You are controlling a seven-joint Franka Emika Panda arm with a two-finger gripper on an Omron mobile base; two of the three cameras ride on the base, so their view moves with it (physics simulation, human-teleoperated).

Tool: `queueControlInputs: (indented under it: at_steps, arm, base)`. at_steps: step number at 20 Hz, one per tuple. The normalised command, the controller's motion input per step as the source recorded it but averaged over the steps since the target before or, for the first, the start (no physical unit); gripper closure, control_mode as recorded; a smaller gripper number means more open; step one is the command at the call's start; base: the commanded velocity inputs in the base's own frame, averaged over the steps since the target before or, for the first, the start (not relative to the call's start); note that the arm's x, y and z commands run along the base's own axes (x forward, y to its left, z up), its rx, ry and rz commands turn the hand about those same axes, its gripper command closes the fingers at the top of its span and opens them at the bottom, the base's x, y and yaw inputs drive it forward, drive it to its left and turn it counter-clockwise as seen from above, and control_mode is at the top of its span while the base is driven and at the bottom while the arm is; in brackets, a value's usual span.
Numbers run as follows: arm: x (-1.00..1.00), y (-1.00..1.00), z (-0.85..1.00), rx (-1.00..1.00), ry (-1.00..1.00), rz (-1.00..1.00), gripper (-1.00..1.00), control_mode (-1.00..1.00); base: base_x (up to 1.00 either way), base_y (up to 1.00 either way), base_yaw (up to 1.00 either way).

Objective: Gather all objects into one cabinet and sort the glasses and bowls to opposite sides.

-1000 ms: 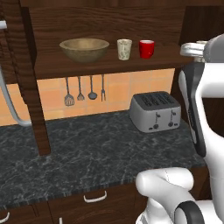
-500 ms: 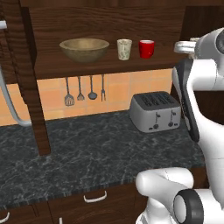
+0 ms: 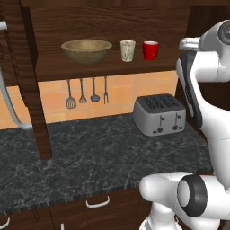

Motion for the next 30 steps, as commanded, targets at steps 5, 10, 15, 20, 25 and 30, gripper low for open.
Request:
queueControlInputs:
  at_steps: [5, 10, 15, 20, 25, 30]
  arm:
    - [0.30, -0.25, -0.13, 0.00, 0.00, 0.00, 1.00, -1.00]
    - [0.19, -0.16, -0.15, 0.00, -0.01, 0.00, 1.00, -1.00]
    - [0.32, -0.11, -0.04, 0.00, 0.00, 0.00, 1.00, -1.00]
    - [0.37, -0.04, 0.00, 0.00, 0.00, 0.00, 1.00, -1.00]
    - [0.41, -0.09, 0.00, 0.00, 0.00, 0.00, 1.00, -1.00]
    - [0.31, -0.21, 0.00, 0.00, 0.00, 0.00, 1.00, -1.00]
  base:
    - [0.00, 0.00, 0.00]
    - [0.00, 0.00, 0.00]
    - [0.00, 0.00, 0.00]
    - [0.00, 0.00, 0.00]
    - [0.00, 0.00, 0.00]
    - [0.00, 0.00, 0.00]
